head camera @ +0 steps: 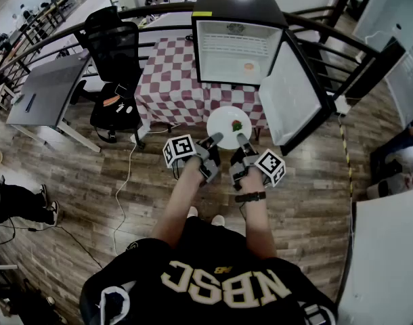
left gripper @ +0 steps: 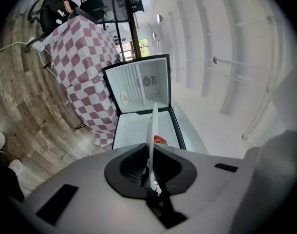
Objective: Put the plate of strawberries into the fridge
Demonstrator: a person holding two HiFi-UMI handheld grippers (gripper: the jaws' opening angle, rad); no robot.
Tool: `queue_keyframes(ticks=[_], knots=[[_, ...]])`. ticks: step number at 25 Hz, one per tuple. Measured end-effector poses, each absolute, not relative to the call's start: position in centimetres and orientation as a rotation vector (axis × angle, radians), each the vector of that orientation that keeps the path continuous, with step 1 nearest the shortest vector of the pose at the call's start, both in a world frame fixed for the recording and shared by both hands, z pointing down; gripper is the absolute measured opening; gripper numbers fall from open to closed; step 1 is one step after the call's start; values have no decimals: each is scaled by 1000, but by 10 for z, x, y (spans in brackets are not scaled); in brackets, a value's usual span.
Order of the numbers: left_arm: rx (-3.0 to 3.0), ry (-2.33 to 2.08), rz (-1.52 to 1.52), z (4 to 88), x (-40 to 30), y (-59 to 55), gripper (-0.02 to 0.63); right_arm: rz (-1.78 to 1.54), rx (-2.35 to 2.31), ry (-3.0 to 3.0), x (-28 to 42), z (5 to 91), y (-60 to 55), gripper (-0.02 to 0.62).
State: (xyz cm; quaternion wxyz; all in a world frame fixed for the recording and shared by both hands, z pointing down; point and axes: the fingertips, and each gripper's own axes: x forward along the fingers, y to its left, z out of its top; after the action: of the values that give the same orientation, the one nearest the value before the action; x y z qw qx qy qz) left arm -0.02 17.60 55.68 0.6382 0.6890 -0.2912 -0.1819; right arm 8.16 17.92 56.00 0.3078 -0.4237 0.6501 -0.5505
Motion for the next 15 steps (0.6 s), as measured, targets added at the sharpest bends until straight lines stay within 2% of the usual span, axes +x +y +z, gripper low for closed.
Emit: queue_keyframes(ticks=[15], knots=[[1461, -684, -470, 584, 7, 159, 35, -1494, -1083, 1723, 89, 578, 157, 46]])
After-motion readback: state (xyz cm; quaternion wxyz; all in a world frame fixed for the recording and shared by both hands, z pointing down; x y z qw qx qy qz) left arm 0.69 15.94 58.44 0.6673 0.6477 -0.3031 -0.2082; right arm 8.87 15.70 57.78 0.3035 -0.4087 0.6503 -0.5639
